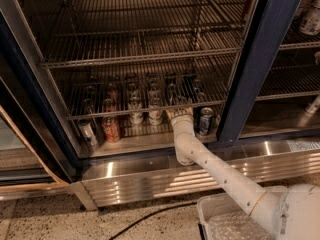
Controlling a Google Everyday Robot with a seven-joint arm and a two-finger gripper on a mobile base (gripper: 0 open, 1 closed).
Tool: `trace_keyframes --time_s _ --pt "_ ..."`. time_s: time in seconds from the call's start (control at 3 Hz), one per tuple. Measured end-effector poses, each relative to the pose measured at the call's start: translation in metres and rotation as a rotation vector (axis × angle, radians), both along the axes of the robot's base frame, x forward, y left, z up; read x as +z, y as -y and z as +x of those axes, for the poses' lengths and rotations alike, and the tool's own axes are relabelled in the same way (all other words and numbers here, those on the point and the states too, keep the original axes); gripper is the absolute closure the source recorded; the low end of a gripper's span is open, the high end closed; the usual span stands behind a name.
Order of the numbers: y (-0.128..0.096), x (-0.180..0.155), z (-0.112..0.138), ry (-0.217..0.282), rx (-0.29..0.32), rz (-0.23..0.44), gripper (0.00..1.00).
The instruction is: Pick redbull can from bottom shelf of fridge
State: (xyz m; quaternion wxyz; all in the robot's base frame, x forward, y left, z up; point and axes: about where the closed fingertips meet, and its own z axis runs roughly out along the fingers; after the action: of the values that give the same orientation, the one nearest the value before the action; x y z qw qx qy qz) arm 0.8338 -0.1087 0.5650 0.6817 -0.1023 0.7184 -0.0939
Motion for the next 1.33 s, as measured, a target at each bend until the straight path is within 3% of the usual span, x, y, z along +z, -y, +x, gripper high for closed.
trace_keyframes --time_s 0.33,1.0,1.33 --pt "-0.0019 -0.0028 -0.0004 -0.006 0.004 -0.001 0.50" --pt "-0.0019 -0.0028 -0.0004 -0.006 0.004 -0.001 0.96" --pt "-0.0022 -0.0020 -0.0012 -0.005 0.006 -0.003 1.00"
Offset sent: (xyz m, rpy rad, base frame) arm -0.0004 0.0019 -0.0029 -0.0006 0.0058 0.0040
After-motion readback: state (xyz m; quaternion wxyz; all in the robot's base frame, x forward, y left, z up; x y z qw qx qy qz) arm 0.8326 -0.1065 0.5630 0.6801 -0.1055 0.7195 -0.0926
